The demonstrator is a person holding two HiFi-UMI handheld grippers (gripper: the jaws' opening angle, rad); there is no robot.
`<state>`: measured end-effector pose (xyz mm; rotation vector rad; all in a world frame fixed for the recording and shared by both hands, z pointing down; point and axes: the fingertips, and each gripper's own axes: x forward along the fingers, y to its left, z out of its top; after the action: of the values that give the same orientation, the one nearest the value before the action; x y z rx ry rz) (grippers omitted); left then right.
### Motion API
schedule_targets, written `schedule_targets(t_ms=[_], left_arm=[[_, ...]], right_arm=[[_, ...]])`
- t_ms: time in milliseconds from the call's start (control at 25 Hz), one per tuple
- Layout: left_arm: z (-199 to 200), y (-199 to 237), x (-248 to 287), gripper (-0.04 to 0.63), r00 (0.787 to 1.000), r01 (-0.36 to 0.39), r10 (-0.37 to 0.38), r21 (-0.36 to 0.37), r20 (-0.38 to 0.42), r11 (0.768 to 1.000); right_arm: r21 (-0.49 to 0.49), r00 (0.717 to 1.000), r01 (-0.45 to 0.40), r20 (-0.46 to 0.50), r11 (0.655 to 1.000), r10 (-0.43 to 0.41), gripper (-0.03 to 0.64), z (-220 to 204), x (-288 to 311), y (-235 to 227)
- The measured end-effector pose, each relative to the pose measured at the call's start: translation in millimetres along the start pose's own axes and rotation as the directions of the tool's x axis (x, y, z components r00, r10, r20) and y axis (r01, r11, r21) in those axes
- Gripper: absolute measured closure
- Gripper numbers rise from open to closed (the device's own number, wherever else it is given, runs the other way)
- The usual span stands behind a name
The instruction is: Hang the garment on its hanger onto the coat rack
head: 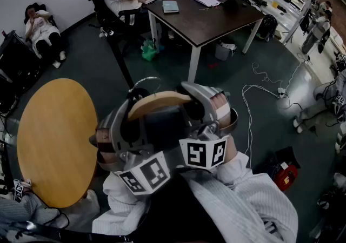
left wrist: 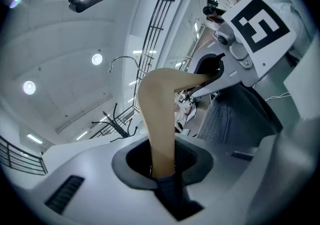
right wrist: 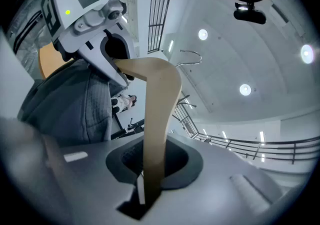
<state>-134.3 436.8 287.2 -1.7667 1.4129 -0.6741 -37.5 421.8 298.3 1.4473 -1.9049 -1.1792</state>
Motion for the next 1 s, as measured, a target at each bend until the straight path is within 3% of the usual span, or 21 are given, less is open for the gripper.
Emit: schedule_targets(t_ms=[1000], left_arm=[[19.7,-21.7,34.5,0.526,1.000,-0.003,0.003,-0.012,-0.011,1.000]], right_arm=[[0.001,1.000,-0.017,0.006,1.000,0.017,0.574,-40.3,13.4,-17.6]])
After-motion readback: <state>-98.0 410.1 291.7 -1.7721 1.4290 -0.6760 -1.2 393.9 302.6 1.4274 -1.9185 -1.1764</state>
